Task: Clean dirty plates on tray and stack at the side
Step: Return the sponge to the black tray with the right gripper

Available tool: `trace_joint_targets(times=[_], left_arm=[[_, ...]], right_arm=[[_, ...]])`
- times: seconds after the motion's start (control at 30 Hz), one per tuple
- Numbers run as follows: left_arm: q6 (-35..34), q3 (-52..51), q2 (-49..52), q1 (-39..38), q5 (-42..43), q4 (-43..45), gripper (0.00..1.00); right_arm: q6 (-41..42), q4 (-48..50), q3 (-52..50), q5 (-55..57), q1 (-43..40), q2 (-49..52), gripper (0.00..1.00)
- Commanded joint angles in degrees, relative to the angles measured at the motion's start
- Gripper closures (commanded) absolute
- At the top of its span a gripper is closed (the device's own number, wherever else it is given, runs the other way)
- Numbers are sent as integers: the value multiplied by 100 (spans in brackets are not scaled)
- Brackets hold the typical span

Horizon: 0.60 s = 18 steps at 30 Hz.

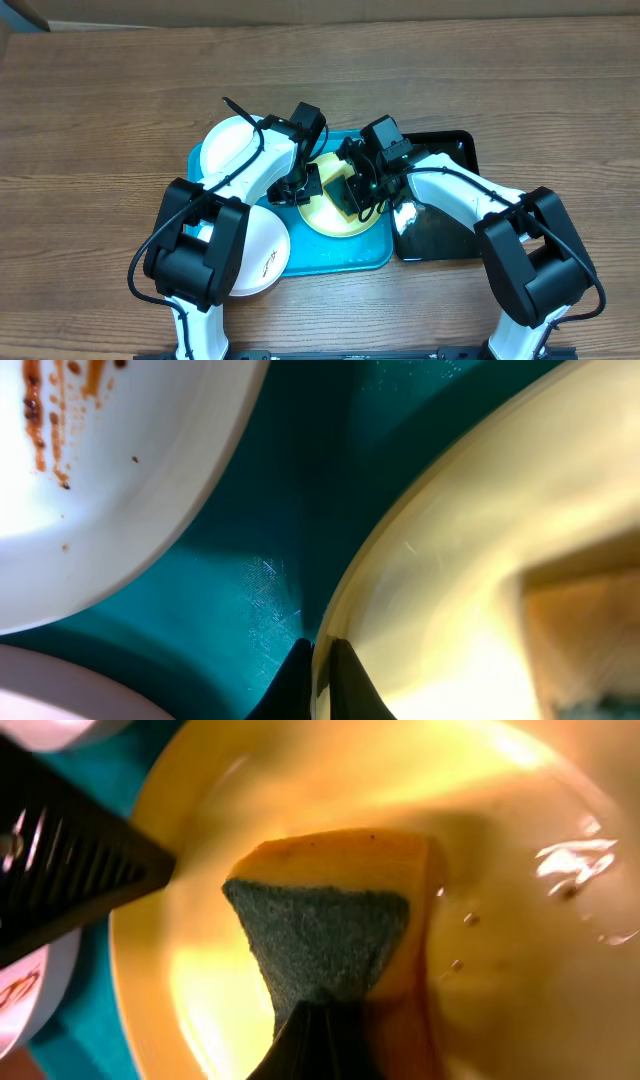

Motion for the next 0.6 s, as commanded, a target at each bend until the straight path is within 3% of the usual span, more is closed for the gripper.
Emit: trace_joint_targets(times=[0.0,0.2,0.57], left_arm=[[-96,-111,155,-26,-170,7,95],[-96,-111,155,-26,-168,4,95],[-96,-111,155,-26,-168,2,95]], right_arm=[[470,-275,68,-326,61,140,96],[697,-678,68,94,61,140,96],[693,-627,68,2662,50,140,96]])
